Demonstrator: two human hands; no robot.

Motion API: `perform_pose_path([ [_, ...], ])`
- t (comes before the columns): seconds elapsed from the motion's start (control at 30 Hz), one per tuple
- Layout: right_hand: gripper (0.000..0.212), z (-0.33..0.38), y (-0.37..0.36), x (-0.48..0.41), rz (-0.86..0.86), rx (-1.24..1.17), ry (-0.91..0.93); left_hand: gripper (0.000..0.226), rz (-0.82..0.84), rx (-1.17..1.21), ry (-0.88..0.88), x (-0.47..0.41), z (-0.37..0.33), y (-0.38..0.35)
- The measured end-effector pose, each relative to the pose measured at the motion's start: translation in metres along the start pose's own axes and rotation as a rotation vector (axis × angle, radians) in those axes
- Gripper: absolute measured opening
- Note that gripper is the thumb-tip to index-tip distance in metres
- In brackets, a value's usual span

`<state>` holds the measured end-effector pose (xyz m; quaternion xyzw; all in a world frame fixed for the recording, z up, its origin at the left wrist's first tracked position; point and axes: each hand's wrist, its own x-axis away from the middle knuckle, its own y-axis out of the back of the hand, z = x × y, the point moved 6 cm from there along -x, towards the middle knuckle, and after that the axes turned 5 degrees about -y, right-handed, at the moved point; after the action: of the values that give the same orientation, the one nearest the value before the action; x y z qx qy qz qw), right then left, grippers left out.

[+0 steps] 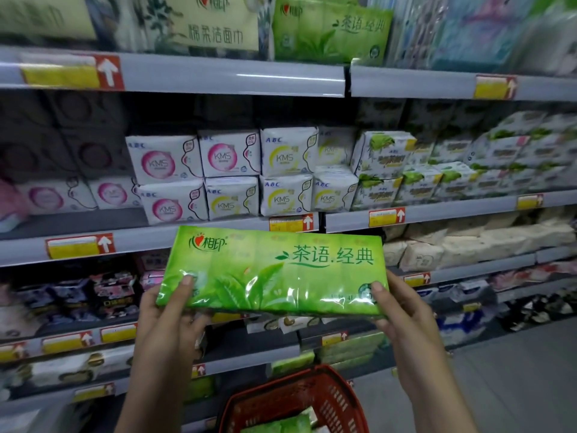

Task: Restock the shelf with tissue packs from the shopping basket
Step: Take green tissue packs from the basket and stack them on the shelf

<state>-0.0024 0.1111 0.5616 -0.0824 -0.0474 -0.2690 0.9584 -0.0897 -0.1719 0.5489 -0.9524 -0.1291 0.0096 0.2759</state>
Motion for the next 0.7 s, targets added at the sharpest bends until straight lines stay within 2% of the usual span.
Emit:
perform_pose_path([
  [0.07, 0.063, 0.011, -0.004, 0.003, 0.002, -0.002, 0.019, 0.007, 0.015, 0.003, -0.005, 0.0, -0.008, -0.002],
  [0.2, 0.041, 0.035, -0.011, 0.01, -0.003, -0.01, 0.066, 0.008, 0.08, 0.051, -0.04, -0.001, -0.027, -0.013],
  [0.33, 0.044, 0.043, -0.009, 0.021, -0.033, -0.029, 0.076, 0.005, 0.103, 0.056, -0.051, 0.001, -0.041, -0.017],
  [0.5, 0.03, 0.059, -0.015, 0.026, -0.02, -0.057, 0.084, 0.004, 0.099, 0.128, -0.063, -0.004, -0.058, -0.019],
  [0.6, 0.036, 0.074, -0.023, 0.025, 0.014, -0.071, 0.12, 0.003, 0.105, 0.15, -0.078, -0.008, -0.072, -0.024],
  [0.7, 0.039, 0.09, -0.029, 0.02, 0.024, -0.064, 0.173, 0.013, 0.114, 0.156, -0.1, -0.014, -0.085, -0.03],
])
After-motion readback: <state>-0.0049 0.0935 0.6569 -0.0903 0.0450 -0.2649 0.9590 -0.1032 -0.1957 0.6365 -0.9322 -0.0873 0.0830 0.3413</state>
